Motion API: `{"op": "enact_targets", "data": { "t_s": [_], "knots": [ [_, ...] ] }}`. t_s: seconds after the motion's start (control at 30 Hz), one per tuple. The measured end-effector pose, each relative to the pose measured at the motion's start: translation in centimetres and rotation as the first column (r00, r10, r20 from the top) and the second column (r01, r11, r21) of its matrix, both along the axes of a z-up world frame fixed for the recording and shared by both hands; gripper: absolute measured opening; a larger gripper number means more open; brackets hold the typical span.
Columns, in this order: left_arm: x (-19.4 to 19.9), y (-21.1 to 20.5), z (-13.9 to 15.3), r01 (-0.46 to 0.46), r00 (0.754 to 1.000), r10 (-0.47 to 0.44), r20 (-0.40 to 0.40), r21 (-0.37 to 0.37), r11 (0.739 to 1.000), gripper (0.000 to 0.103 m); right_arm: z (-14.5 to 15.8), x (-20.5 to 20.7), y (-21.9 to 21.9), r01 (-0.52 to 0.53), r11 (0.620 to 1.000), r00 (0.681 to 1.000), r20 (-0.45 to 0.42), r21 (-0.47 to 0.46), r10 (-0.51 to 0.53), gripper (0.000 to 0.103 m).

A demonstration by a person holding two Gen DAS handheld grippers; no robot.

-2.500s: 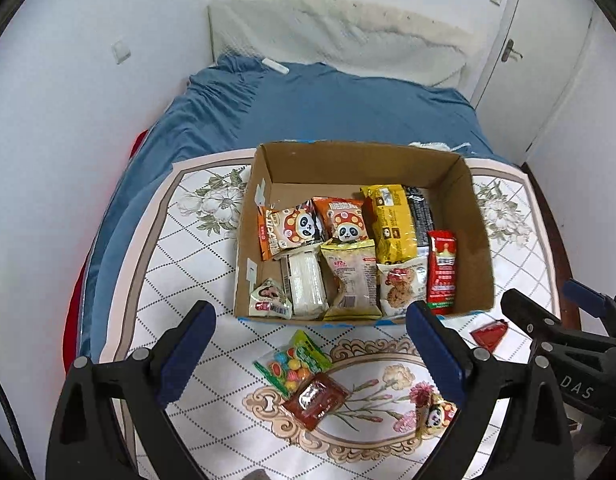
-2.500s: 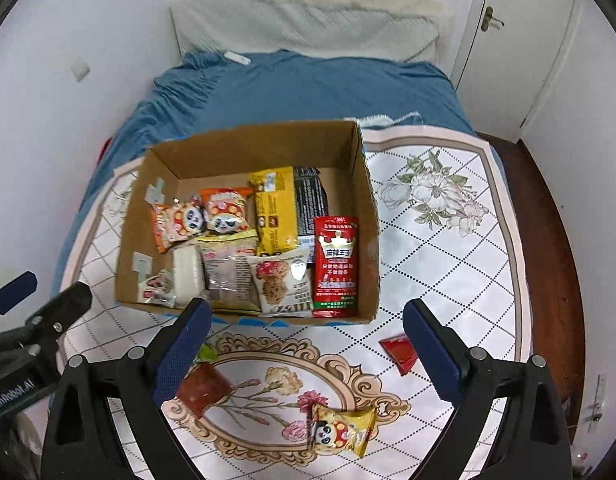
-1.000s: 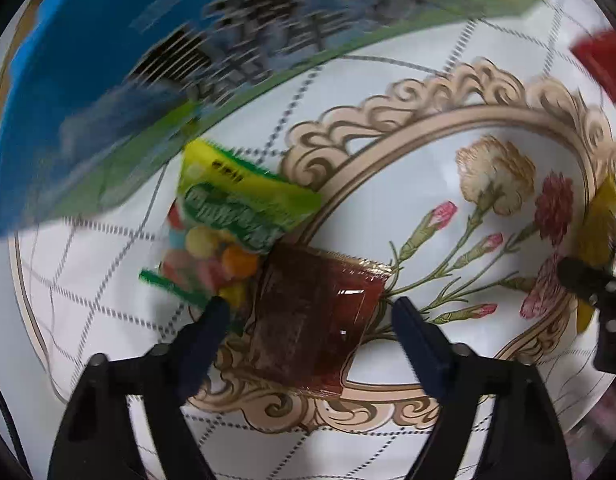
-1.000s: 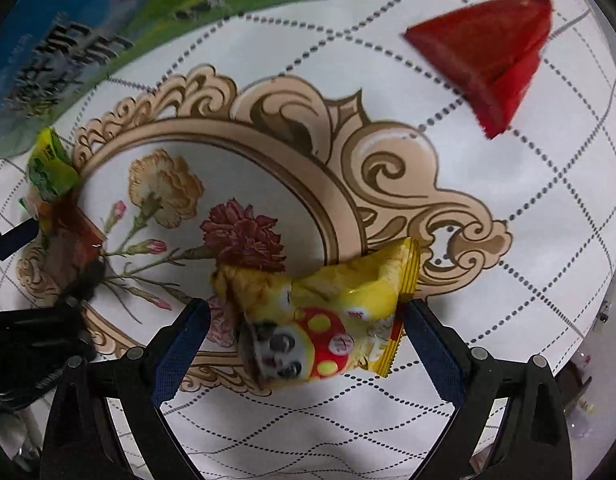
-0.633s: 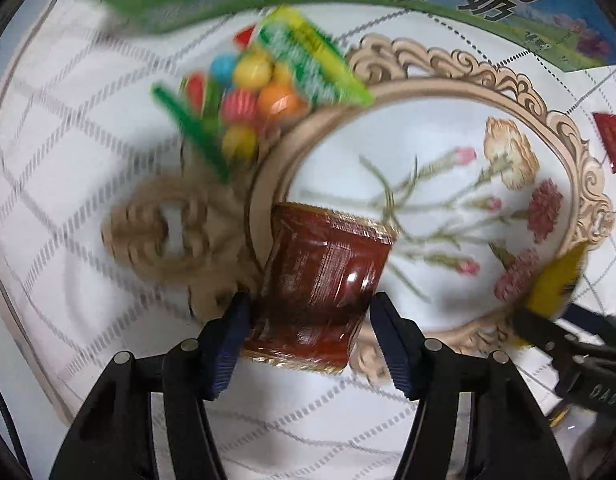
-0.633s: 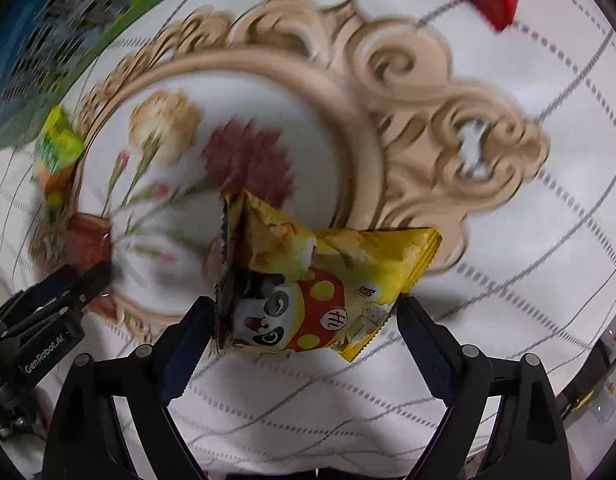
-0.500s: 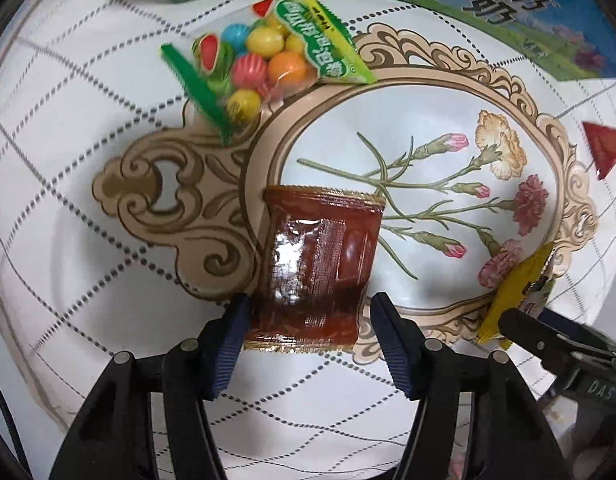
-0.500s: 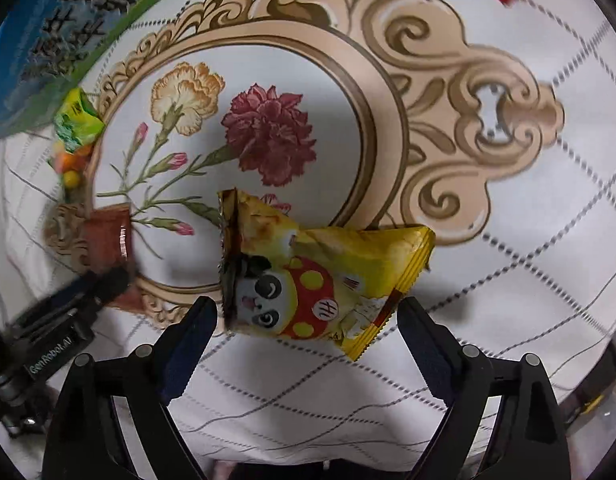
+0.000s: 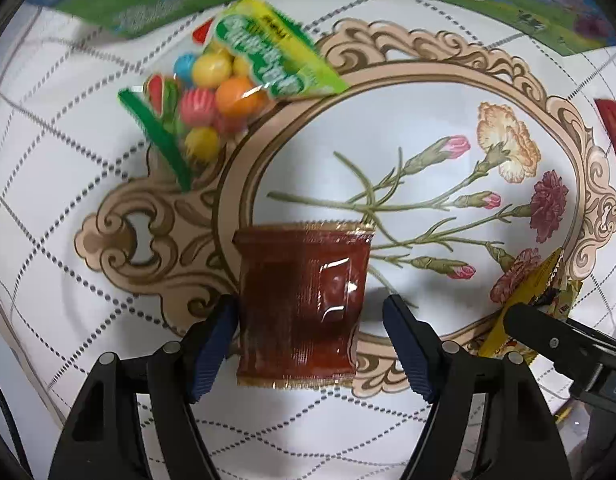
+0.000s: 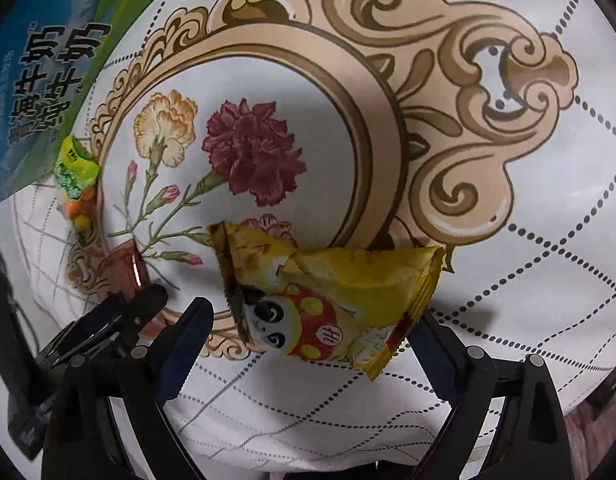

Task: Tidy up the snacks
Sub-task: 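Grasp the brown jerky pack with the left gripper while the right grasps the yellow panda bag, then carry both held packs into the box and open both grippers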

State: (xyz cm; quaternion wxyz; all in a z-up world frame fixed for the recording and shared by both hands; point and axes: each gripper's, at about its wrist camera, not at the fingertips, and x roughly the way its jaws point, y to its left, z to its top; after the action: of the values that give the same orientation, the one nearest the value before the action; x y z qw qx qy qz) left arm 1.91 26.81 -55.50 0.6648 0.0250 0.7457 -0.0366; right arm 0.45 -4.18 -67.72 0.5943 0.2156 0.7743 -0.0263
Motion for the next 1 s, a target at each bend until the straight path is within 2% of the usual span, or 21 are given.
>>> {"op": "enact_targets", "data": {
  "t_s": [0.03, 0.07, 0.17, 0.3, 0.47, 0.6, 0.77, 0.83, 0.87, 1.0],
  "knots": [
    [0.6, -0.9, 0.7, 0.004, 1.0, -0.004, 0.008, 0.006, 1.0, 0.068, 0.1, -0.3, -0.2, 0.006, 1.0, 1.0, 0.004, -0.009, -0.006, 0.097],
    [0.7, -1.6, 0.5, 0.01, 1.0, -0.01, 0.026, 0.019, 1.0, 0.055, 0.1, -0.3, -0.2, 0.011, 1.0, 1.0, 0.007, -0.023, -0.011, 0.095],
    [0.2, -1.4, 1.2, -0.005, 0.999, 0.005, 0.052, 0.003, 1.0, 0.054, 0.3, -0.6, 2.4, 0.003, 0.997, 1.0, 0.029, -0.075, 0.0, 0.071],
    [-1.3, 0.0, 2.1, -0.027, 0.998, 0.027, 0.063, 0.0, 1.0, 0.053, 1.6, -0.8, 3.4, -0.024, 0.995, 0.997, 0.07, -0.092, 0.031, 0.061],
    [-5.3, 0.8, 3.3, -0.07, 0.995, 0.071, 0.066, -0.023, 0.997, 0.053, 4.0, -2.2, 3.9, -0.084, 0.993, 0.989, 0.112, -0.088, 0.094, 0.057],
    [-7.6, 0.9, 6.3, -0.092, 0.99, 0.097, 0.099, -0.057, 0.994, 0.053, 6.3, -3.1, 4.5, -0.108, 0.992, 0.982, 0.151, -0.069, 0.117, 0.056],
    [-5.6, 1.3, 13.1, -0.092, 0.972, 0.117, 0.206, -0.127, 0.988, 0.053, 11.4, -2.2, 4.6, -0.134, 0.99, 0.96, 0.241, -0.044, 0.141, 0.056],
    [-3.5, 1.8, 15.4, -0.085, 0.962, 0.122, 0.245, -0.155, 0.984, 0.053, 14.2, -0.4, 4.5, -0.14, 0.99, 0.946, 0.291, -0.026, 0.141, 0.056],
    [-1.7, 1.7, 17.5, -0.077, 0.954, 0.124, 0.275, -0.174, 0.982, 0.053, 15.8, 0.7, 4.4, -0.144, 0.989, 0.937, 0.32, -0.018, 0.142, 0.056],
    [4.1, 2.9, 21.3, -0.055, 0.933, 0.127, 0.338, -0.215, 0.975, 0.054, 21.8, 6.3, 3.8, -0.161, 0.987, 0.896, 0.419, 0.003, 0.145, 0.056]
  ]
}}
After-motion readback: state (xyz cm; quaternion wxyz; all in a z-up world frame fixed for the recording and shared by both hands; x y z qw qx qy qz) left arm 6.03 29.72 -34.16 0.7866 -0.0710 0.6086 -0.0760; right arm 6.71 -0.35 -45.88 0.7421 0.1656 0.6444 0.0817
